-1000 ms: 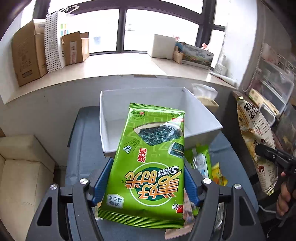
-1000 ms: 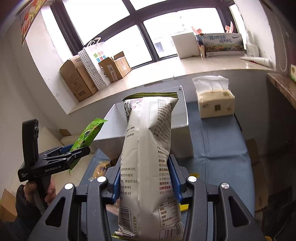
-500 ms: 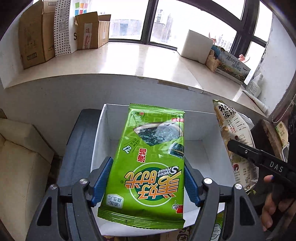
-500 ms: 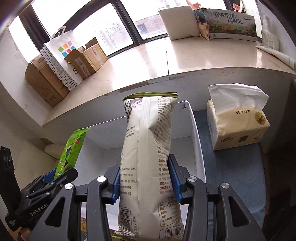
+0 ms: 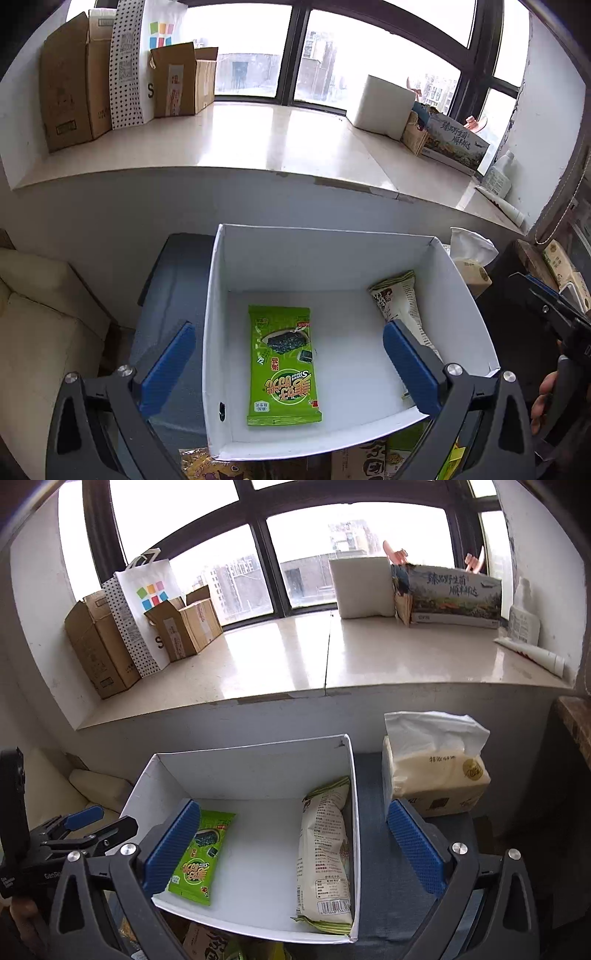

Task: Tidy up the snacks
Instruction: 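Carry the white bag into the box with right while left drops the green seaweed pack in, then grasp the long green snack stick with the right gripper and lift it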

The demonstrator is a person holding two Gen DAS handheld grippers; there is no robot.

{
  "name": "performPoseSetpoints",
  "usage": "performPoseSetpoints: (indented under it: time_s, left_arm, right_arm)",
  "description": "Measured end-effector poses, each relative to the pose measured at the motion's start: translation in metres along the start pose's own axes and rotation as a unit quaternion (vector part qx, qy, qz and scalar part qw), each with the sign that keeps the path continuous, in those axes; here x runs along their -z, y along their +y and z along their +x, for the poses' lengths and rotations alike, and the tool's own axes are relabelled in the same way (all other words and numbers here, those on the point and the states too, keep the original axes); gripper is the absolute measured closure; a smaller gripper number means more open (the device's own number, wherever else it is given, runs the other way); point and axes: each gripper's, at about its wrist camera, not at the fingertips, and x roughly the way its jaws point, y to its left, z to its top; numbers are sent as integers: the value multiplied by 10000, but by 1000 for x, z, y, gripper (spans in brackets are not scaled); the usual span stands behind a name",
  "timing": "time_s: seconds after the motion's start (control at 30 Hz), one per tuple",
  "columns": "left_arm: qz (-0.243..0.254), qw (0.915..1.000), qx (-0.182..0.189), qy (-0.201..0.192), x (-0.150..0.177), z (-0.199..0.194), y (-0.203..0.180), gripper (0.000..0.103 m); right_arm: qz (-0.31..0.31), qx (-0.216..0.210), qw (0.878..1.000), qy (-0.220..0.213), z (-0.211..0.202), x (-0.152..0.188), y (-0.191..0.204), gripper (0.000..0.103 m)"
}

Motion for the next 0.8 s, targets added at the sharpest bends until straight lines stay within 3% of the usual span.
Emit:
performPoseSetpoints:
  time_s: [0.1, 0.2, 0.33, 0.47, 0.7, 0.8]
  left_arm:
    - [116, 9993, 105, -342, 9, -28, -3, 0]
    - [310, 9971, 198, -659, 29, -60, -8, 0]
    - [390, 9975, 347, -468, 68, -96, -8, 0]
    - [466, 9966, 315, -598, 118, -135, -4, 0]
    - [118, 9967, 695, -403, 183, -154, 11, 0]
    - [281, 9966, 666, -392, 195, -155, 6, 0]
  right_arm:
    - [-315, 300, 9983, -393, -32, 9, 19, 0]
    - [-357, 366, 9982, -316, -62, 30, 33, 0]
    - [-504, 635, 9963, -298, -98, 69, 51, 0]
    - [-286, 142, 9988, -360, -127, 108, 46, 0]
    - [315, 255, 9991, 143, -131, 178, 31, 0]
    - [154, 211, 9990, 360, -122, 193, 42, 0]
